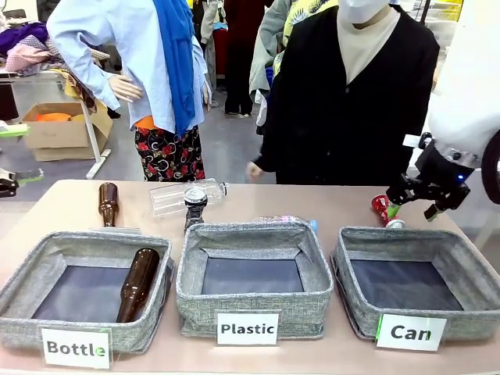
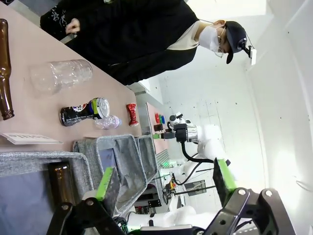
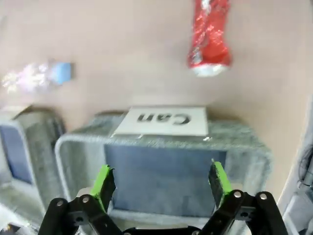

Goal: Sort the can waste into the basket.
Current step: Pick up the can waste from the table and place it in the right Fabric basket.

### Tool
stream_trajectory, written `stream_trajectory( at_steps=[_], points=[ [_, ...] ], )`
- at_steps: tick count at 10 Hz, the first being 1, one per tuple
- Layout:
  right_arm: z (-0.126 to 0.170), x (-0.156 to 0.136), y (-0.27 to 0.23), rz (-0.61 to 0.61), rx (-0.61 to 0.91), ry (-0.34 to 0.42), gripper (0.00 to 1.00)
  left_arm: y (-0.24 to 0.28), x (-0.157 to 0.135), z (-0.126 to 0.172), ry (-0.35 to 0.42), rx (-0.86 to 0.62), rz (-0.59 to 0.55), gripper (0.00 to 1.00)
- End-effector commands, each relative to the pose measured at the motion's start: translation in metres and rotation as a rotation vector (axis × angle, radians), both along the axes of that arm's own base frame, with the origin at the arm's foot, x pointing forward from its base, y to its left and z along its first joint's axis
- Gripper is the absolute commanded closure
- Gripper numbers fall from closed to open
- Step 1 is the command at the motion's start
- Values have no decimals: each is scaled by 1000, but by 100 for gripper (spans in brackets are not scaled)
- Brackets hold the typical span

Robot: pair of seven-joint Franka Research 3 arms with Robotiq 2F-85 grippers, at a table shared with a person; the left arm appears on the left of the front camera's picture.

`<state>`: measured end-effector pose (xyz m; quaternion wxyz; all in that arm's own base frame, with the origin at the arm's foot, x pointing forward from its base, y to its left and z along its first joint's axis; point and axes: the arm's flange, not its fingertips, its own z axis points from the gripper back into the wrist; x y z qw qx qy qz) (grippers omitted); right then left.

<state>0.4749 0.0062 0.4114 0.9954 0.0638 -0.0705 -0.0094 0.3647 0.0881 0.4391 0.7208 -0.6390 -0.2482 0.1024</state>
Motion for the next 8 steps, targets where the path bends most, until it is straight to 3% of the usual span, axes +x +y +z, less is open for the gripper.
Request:
stream_trajectory(
  at_steps=[1,2,3,5,7,8],
  points=[
    [5,0,-1,-162,-113,-99,0,1,-2,1,-13,1,-11,0],
    [0,0,0,0,0,0,0,1,-2,1,-13,1,-11,0],
    [0,0,0,0,0,0,0,1,-2,1,-13,1,-11,0],
    [2,14,-2,-56,-96,-102,0,1,-2,1,-13,1,-11,0],
    [-16,61,-10,-65,-103,-138,0,1,-2,1,-13,1,-11,0],
    [-26,81,-15,-67,-115,-113,0,1,-2,1,-13,1,-11,0]
  ],
)
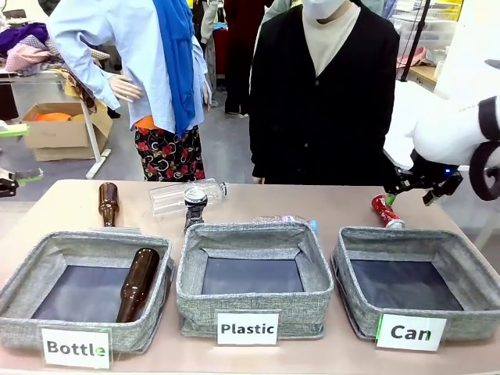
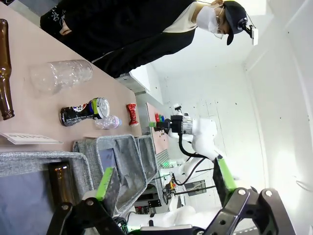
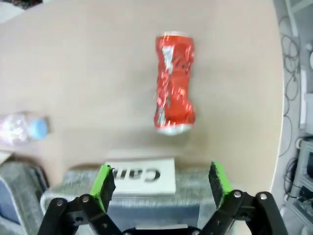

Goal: Sort the can waste into the basket.
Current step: Pick up the can waste from the table and place it in the right Fabric basket.

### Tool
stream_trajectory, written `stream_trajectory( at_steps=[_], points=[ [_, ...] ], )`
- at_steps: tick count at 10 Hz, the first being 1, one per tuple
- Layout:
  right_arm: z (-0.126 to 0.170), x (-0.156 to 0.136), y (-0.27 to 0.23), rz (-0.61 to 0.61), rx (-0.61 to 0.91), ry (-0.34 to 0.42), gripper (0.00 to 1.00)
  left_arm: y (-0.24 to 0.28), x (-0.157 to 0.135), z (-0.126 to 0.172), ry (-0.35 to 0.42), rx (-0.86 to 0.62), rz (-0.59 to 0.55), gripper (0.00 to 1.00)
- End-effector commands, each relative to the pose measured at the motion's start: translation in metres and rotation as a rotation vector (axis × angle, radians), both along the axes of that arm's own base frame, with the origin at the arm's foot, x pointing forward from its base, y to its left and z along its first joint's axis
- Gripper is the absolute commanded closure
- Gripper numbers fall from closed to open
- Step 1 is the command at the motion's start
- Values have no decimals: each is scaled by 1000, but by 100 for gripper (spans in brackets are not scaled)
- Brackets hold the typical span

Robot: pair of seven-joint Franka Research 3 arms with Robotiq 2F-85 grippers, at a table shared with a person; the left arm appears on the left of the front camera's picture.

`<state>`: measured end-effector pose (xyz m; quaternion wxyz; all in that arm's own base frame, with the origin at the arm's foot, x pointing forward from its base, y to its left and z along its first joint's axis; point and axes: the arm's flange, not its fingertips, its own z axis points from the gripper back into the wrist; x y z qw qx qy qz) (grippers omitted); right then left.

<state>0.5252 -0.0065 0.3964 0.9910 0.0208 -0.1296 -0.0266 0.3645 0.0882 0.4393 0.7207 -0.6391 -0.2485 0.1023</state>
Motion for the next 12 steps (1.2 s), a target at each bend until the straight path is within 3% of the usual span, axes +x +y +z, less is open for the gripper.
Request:
stream_trajectory(
  at_steps=[1,3,6,9,11,12],
  points=[
    [-22,52,-12,-34,-36,28,0,0,-2,1,-12,1,-11,0],
    [-50,83,-17,-29,-38,55,0,0,-2,1,-12,1,-11,0],
    [-92,115,-15,-7,-18,173,0,0,-2,1,-12,1,-11,0],
    [-109,112,-18,-28,-7,241,0,0,-2,1,-12,1,-11,0],
    [-110,106,-18,-6,-7,230,0,0,-2,1,-12,1,-11,0],
    [-108,104,-17,-3,-9,221,60,0,-2,1,-12,1,-11,0]
  ],
)
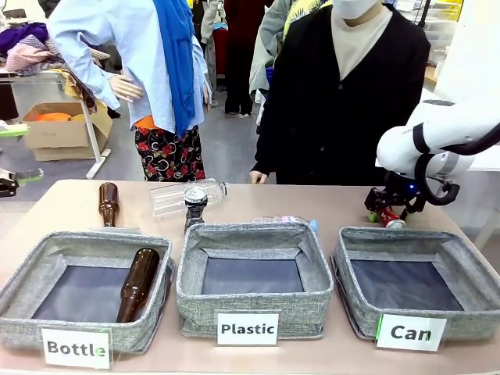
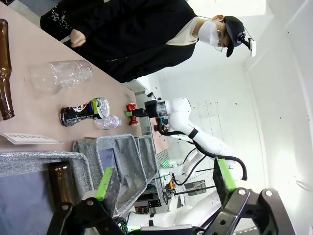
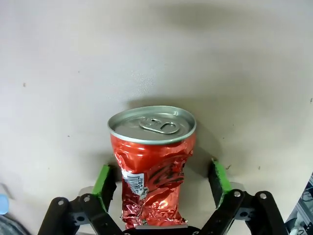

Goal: Sort the can waste into the basket.
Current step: Pick up the can waste from the table and place it in the right Fabric basket.

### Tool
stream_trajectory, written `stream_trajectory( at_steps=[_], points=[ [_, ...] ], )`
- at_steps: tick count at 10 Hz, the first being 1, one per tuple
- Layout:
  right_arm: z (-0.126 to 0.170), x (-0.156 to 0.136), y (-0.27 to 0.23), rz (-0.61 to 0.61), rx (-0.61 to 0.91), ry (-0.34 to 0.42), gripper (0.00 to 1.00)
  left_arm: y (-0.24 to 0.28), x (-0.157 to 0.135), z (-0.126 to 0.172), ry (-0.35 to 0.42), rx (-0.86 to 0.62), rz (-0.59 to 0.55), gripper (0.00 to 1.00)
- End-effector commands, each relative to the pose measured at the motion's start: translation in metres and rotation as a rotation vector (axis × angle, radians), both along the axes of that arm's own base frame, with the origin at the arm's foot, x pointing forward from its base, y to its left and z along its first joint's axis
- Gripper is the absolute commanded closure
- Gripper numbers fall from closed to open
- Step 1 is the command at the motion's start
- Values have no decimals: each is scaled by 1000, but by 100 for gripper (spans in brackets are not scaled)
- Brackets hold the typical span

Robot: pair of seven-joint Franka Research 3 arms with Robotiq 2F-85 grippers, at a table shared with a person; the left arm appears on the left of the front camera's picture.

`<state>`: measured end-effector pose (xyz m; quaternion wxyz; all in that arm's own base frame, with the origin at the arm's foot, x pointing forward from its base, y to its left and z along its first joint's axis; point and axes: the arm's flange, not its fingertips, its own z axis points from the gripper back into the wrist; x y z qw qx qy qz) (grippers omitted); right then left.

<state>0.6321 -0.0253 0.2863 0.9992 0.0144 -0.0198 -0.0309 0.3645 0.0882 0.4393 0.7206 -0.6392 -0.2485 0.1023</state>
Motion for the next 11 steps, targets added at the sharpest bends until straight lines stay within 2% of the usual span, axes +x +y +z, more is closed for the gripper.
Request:
stream_trajectory(
  at_steps=[1,2,3,4,9,11],
  points=[
    [4,-4,3,6,-2,-6,60,0,-2,1,-12,1,-11,0],
    [5,-5,4,9,-2,-5,100,0,-2,1,-12,1,-11,0],
    [7,-6,5,9,7,-10,65,0,-2,1,-12,1,-11,0],
    [9,-8,5,12,14,-12,100,0,-2,1,-12,1,-11,0],
    [25,-17,-6,3,57,-24,100,0,-2,1,-12,1,-11,0],
    [61,-37,-29,6,140,-51,100,0,-2,1,-12,1,-11,0]
  ],
)
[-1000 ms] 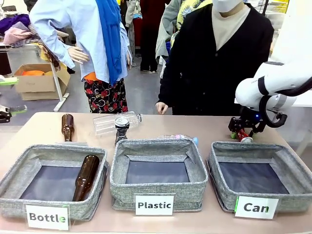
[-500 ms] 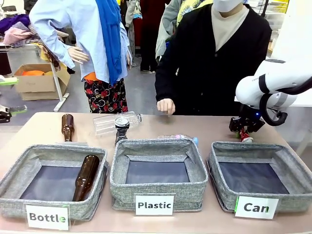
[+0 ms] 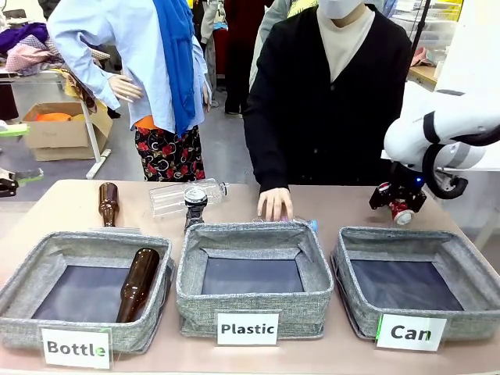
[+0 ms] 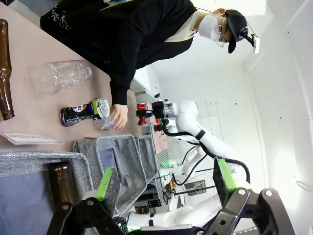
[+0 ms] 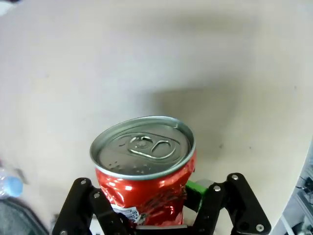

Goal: Sort the can waste into the basket.
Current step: Pick up the can waste from the table and place it in the right Fabric basket.

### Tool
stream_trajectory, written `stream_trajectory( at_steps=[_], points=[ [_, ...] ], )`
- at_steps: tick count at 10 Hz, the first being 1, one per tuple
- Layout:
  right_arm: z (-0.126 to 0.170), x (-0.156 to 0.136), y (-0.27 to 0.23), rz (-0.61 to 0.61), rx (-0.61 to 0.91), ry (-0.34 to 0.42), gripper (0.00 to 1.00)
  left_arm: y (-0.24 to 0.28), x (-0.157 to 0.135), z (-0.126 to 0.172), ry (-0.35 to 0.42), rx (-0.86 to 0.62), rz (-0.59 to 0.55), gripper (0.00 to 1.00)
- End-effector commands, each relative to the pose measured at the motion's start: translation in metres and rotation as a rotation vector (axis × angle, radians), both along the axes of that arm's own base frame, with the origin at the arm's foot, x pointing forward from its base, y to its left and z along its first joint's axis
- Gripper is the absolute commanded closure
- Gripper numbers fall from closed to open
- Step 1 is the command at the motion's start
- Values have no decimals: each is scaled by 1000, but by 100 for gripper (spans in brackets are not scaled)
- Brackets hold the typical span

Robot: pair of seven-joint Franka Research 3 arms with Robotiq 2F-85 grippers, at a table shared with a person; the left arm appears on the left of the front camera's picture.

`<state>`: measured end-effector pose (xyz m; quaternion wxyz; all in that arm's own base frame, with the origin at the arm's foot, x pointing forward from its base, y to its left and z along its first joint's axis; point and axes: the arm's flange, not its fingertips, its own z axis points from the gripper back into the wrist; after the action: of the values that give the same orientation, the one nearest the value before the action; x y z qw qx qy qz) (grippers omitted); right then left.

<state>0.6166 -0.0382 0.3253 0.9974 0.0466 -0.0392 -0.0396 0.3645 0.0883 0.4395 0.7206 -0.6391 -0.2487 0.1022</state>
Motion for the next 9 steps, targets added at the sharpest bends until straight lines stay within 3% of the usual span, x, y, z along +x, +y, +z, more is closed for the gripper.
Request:
stream_trajectory(
  at_steps=[1,2,4,6,9],
  points=[
    [47,-34,-36,39,126,-28,100,0,-2,0,-12,1,-11,0],
    [72,-48,-54,69,182,-23,100,0,-2,0,-12,1,-11,0],
    [109,-92,-63,256,307,-11,100,0,-2,0,-12,1,-11,0],
    [114,-139,-38,614,313,-32,100,0,-2,0,-12,1,-11,0],
    [102,-208,12,996,136,-61,100,0,-2,0,-12,1,-11,0]
  ],
)
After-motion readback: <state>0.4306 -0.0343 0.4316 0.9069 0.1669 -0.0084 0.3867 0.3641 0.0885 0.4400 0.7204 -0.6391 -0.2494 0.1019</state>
